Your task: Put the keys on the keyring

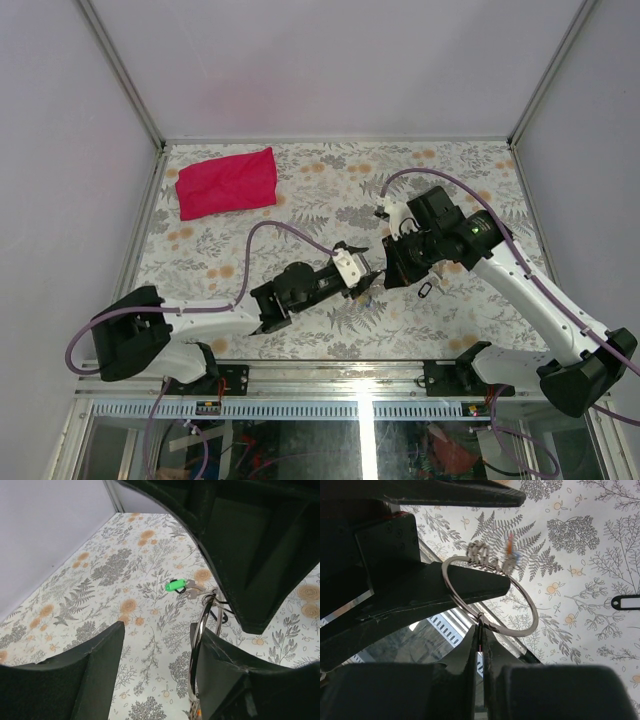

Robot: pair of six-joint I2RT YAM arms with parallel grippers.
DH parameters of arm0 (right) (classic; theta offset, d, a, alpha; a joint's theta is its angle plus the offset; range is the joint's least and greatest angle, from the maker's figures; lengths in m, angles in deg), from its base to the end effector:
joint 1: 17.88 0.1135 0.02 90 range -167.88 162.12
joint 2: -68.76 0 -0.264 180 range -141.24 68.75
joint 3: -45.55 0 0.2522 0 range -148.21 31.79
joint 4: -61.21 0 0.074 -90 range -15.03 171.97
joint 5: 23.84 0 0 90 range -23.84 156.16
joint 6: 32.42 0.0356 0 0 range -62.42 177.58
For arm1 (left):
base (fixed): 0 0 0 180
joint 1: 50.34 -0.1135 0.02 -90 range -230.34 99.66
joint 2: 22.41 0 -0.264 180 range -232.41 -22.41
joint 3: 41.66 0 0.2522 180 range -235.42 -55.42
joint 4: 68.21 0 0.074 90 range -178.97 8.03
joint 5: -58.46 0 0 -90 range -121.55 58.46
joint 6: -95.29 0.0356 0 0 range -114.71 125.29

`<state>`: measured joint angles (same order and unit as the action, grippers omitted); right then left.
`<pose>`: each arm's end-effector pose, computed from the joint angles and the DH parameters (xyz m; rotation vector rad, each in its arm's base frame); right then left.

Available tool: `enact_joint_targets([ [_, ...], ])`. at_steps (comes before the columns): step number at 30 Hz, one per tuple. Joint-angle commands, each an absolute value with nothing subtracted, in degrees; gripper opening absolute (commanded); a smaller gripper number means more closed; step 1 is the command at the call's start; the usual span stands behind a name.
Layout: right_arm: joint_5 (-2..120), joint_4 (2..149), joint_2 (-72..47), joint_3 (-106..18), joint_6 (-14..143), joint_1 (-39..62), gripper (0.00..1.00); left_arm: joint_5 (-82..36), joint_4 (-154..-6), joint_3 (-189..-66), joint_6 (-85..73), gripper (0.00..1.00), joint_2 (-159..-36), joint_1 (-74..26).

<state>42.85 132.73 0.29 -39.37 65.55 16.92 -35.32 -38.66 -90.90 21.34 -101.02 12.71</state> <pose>0.1776 0.1406 0.3430 -0.7693 2.4963 0.7997 0.1368 -0.2638 0.2490 0.9765 1.2656 -0.5907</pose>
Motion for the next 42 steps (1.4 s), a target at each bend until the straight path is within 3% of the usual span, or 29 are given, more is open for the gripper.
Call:
enact_joint_targets([
  [1, 39.9, 135.3, -0.3, -43.3, 64.4, 16.8, 0.0, -35.7, -30.8, -92.2, 24.6, 0.56, -101.9, 13.6],
  [18, 38.1, 141.3, -0.9, -44.8, 61.9, 16.8, 0.01, -32.1, -22.7, -91.6, 35.2, 0.53, -104.9, 17.6],
  [24, 37.7, 142.3, -1.2, -44.8, 61.3, 16.7, 0.01, -32.0, -22.7, -91.5, 39.9, 0.44, -104.5, 19.4],
  [33, 36.7, 143.3, -1.6, -45.2, 60.7, 16.8, 0.01, -33.4, -20.7, -90.6, 43.9, 0.4, -104.3, 22.4],
  [42, 36.2, 143.4, -1.9, -44.9, 60.8, 16.7, 0.01, -32.7, -19.1, -90.9, 45.3, 0.28, -104.9, 23.4],
])
